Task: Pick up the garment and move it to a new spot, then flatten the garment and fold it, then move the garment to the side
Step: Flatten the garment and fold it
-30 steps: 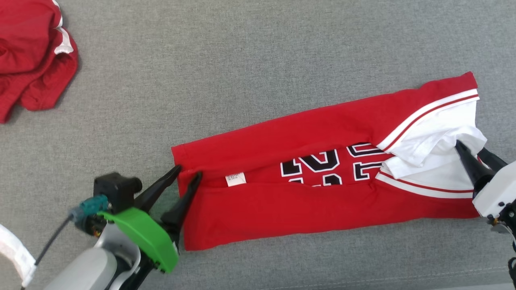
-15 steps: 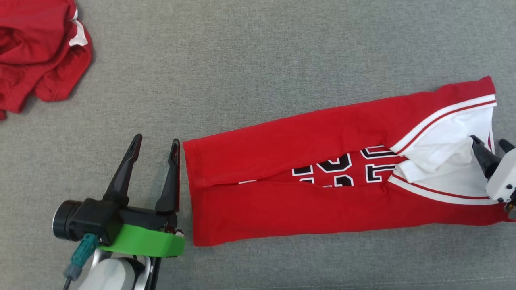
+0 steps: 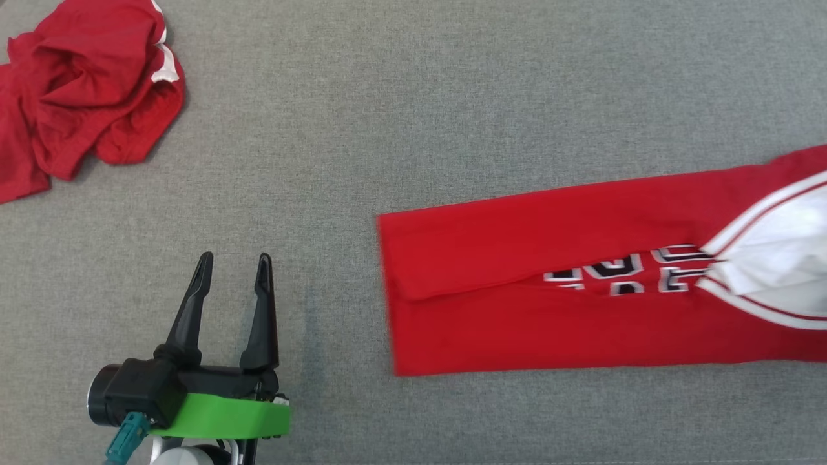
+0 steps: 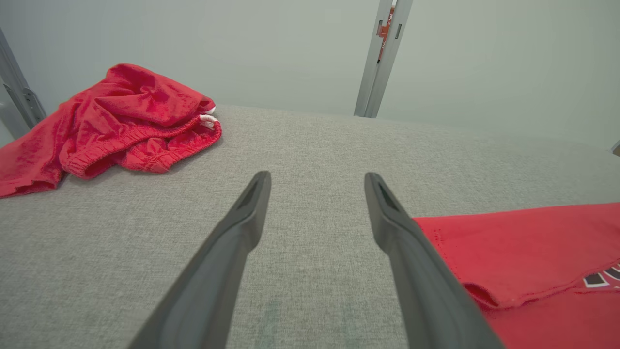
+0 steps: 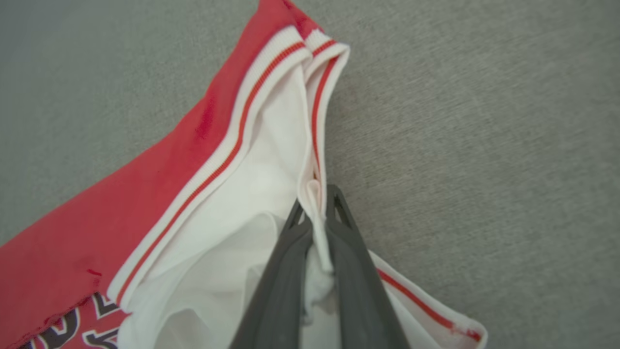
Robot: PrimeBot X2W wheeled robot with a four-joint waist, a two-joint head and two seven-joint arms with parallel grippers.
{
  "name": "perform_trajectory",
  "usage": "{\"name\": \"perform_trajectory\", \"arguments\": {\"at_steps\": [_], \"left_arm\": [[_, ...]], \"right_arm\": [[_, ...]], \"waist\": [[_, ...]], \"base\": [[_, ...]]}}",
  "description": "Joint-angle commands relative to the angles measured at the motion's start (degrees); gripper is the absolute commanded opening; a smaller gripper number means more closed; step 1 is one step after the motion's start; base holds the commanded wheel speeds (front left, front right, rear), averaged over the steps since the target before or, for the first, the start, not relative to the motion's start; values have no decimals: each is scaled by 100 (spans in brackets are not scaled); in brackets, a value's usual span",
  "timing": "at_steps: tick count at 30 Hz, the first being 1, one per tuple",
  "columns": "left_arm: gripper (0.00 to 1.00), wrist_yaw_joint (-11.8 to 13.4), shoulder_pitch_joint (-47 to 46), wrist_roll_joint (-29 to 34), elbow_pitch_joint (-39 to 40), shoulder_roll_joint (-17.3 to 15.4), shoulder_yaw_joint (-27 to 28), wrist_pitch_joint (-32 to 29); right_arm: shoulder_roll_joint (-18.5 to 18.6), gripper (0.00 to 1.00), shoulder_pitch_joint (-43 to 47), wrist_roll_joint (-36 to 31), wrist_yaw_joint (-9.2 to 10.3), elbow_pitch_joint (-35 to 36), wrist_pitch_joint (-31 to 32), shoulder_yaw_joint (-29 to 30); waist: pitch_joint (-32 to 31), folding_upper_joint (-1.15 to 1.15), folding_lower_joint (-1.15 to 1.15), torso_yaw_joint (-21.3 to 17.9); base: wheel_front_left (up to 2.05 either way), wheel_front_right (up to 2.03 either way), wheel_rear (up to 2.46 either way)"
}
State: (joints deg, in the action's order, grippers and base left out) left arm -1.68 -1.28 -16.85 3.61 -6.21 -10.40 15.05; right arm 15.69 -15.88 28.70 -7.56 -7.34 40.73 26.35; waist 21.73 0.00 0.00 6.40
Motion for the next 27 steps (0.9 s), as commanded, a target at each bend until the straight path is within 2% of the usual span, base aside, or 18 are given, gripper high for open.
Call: {"name": "perform_trajectory", "arguments": {"at_steps": [1, 4, 6, 9, 13, 15, 17, 19, 20, 23, 27], "left_arm": [[100, -92, 98, 84, -32, 79, 119, 15], [100, -260, 164, 197, -120, 206, 303, 15], [100, -333, 212, 229, -171, 271, 365, 15], [100, -396, 305, 256, -269, 305, 377, 16], [100, -415, 426, 110, -330, 324, 275, 16], [100, -352, 468, 63, -286, 326, 218, 15], [100, -292, 495, 56, -269, 328, 170, 16], [100, -246, 522, 78, -247, 324, 151, 16], [100, -239, 530, 99, -245, 326, 137, 16], [100, -229, 542, 130, -251, 325, 124, 16], [100, -213, 542, 137, -280, 326, 118, 16]], "right_arm": [[166, 0, -118, -128, 13, -55, -57, 355], [414, 0, -316, -340, 9, -57, 51, 1001], [492, 0, -434, -327, 8, 94, 212, 1142], [771, 0, -547, -55, 9, 274, 414, 1023], [736, 0, -384, 392, 8, 818, 565, 517], [599, 0, -170, 464, 8, 1131, 613, 223], [205, 0, 81, 340, 8, 1546, 654, -190], [-36, 0, 334, 199, 8, 1768, 573, -562], [-288, 0, 435, 121, 8, 1836, 493, -768], [-852, 0, 674, -156, 8, 1787, 156, -1315], [-1175, 0, 796, -336, 8, 1280, -453, -1789]], "waist": [[-128, 0, 0, -1], [-266, 0, 0, 14], [-374, 0, 0, 10], [-554, 0, 0, -2], [-863, 0, 0, 18], [-949, 0, 0, 27], [-1017, 0, 0, 34], [-1042, 0, 0, 39], [-1060, 0, 0, 38], [-1081, 0, 0, 50], [-1129, 0, 0, 75]], "base": [[0, 0, 0], [0, 0, 0], [0, 0, 0], [0, 0, 0], [0, 0, 0], [0, 0, 0], [0, 0, 0], [0, 0, 0], [0, 0, 0], [0, 0, 0], [0, 0, 0]]}}
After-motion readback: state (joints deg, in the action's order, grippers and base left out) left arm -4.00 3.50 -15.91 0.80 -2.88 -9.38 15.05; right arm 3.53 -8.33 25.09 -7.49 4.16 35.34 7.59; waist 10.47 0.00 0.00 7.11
